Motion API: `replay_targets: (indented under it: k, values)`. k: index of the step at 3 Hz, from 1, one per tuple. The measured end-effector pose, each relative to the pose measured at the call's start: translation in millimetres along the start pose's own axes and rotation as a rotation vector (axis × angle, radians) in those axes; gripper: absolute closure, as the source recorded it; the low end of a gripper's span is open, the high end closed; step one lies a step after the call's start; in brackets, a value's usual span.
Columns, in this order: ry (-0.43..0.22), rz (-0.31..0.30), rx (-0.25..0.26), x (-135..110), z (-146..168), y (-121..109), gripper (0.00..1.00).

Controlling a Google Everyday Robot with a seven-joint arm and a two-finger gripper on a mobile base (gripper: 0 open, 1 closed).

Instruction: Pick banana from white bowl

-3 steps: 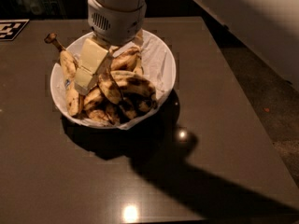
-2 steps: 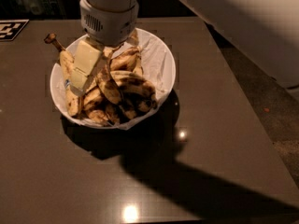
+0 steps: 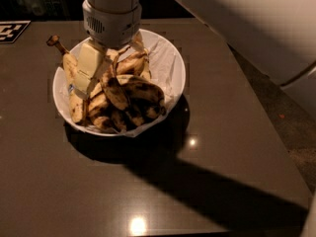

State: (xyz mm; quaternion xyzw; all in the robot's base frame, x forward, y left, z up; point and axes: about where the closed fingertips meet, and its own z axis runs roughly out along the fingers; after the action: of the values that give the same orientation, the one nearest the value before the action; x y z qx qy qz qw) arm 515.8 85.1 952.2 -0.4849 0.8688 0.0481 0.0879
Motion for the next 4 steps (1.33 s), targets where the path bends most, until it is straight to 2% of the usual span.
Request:
replay_targets:
  k: [1, 3, 4]
  values:
    - [0.017, 0.012, -0.013, -4, 8, -3, 0.15]
    - [0.027, -0.012, -0.038, -10, 15, 2, 0.25]
    - [0.039, -0.016, -0.056, -12, 23, 3, 0.24]
